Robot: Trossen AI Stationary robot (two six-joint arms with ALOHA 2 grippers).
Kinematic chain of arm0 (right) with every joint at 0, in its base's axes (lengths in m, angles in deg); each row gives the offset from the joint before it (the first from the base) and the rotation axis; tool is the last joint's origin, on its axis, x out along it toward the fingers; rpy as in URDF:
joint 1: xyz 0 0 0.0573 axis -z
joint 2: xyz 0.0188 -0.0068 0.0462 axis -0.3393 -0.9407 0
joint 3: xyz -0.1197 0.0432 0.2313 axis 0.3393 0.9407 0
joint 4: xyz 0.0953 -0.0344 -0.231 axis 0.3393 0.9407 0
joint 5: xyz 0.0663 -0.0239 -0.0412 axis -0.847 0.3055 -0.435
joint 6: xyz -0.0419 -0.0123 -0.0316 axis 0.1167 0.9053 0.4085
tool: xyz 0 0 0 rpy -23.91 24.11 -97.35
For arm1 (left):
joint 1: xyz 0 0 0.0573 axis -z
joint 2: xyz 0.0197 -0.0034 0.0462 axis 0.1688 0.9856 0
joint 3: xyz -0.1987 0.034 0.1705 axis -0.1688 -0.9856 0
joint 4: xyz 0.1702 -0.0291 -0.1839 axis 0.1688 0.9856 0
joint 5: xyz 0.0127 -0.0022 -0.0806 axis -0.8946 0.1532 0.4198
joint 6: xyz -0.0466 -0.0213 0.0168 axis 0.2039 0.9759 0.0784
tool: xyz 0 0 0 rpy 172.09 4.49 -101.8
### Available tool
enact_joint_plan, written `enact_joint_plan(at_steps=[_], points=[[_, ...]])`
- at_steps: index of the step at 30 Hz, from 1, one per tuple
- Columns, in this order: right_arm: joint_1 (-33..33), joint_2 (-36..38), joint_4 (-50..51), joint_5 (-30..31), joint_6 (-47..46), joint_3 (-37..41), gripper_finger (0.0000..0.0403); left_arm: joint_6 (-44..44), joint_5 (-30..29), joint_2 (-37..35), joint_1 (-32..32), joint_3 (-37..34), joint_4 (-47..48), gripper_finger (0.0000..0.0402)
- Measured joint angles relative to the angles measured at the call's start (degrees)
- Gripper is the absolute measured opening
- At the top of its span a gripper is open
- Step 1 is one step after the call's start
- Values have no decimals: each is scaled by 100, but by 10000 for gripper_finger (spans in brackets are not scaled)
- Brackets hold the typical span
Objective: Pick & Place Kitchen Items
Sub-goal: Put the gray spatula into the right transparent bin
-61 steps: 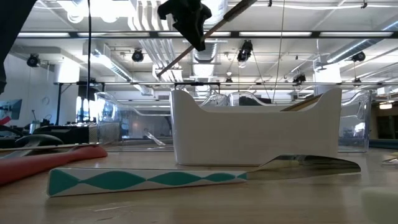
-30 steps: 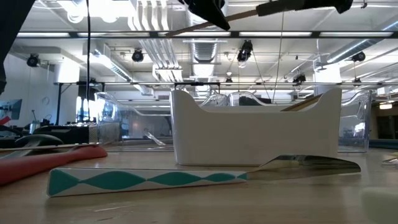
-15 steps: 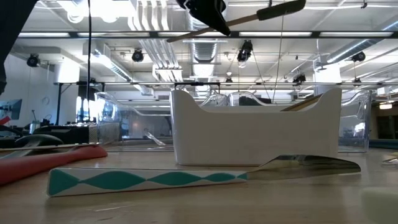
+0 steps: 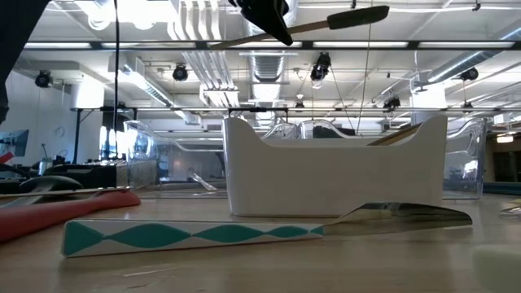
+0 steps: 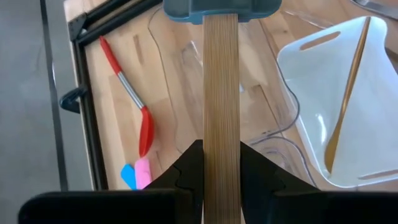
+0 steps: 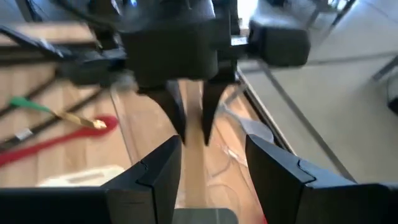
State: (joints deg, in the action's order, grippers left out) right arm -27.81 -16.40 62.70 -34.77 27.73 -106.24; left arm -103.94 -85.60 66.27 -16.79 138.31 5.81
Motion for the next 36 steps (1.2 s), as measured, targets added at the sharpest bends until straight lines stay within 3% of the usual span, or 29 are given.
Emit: enact_joint_plan(at_steps=[7, 14, 32, 36], points=[[478, -464, 495, -689, -155, -315, 171, 8, 0, 0, 0, 0, 19, 68], [735, -737, 778, -933, -214, -302, 171, -4, 1, 0, 0, 2, 53, 68], [786, -990, 774, -1604, -343, -267, 171, 2, -118, 15, 4, 50, 49, 68], [787, -1054, 684, -2138, -388, -256, 171, -27, -61, -2, 15, 78, 161, 68]])
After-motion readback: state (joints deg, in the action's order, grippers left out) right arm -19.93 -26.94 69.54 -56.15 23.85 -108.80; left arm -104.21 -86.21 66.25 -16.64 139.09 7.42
